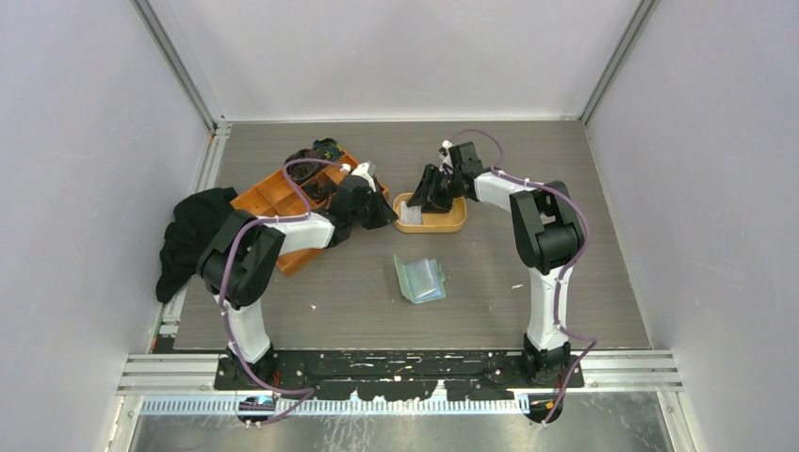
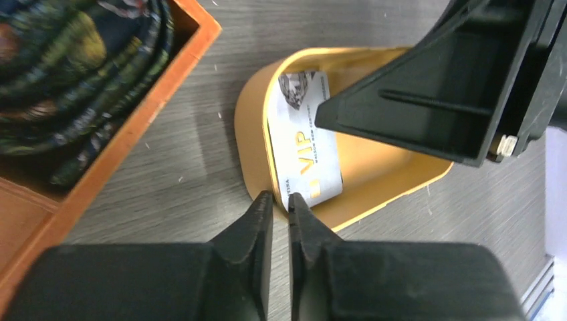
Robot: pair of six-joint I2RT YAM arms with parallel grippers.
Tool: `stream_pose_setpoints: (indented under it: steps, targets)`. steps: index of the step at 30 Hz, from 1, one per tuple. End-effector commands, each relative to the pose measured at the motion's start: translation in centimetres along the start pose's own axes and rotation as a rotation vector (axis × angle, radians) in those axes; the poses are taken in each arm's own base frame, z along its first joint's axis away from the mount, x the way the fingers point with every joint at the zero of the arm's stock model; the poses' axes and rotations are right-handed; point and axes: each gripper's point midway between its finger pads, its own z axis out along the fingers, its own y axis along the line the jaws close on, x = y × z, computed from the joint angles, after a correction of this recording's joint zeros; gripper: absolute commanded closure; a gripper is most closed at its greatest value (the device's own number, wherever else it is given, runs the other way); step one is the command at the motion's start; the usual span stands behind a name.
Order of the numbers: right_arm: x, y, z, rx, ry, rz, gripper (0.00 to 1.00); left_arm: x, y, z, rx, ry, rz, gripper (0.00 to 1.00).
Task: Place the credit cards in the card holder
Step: Pick up the credit card from the storage box.
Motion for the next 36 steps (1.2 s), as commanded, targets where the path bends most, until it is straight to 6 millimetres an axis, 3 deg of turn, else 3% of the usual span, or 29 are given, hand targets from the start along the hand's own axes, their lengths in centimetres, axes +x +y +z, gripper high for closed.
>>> stream_pose_setpoints:
  steps: [1, 3, 10, 14, 28, 32, 36]
  targets:
    - [0.5, 0.8, 0.8, -0.056, 0.020, 0.027, 0.47, 0.5, -0.3, 0.5, 0.010, 0.039, 0.003, 0.94]
    - [0.5, 1.5, 0.6, -0.093, 0.024, 0.036, 0.47, 0.6, -0.4, 0.4, 0.012, 0.044, -0.013, 1.00]
    - [-0.1, 4.9, -0.8, -0.249, 0.004, 0.039, 0.49, 0.8, -0.5, -0.3, 0.004, 0.034, -0.065, 1.00]
    - [-0.2, 5.9, -1.4, -0.295, -0.003, 0.045, 0.50, 0.8, -0.7, -0.6, 0.004, 0.024, -0.064, 1.00]
    - [-0.3, 5.9, -2.2, -0.297, -0.004, 0.036, 0.53, -0.1, -1.0, -1.1, -0.009, 0.008, -0.055, 1.00]
    - [0.1, 4.8, -1.7, -0.253, 0.013, 0.035, 0.56, -0.2, -1.1, -1.0, -0.009, 0.010, -0.051, 1.00]
    - [0.2, 5.5, -1.8, -0.292, 0.023, 0.041, 0.62, -0.3, -1.2, -1.0, -0.007, 0.010, -0.050, 1.00]
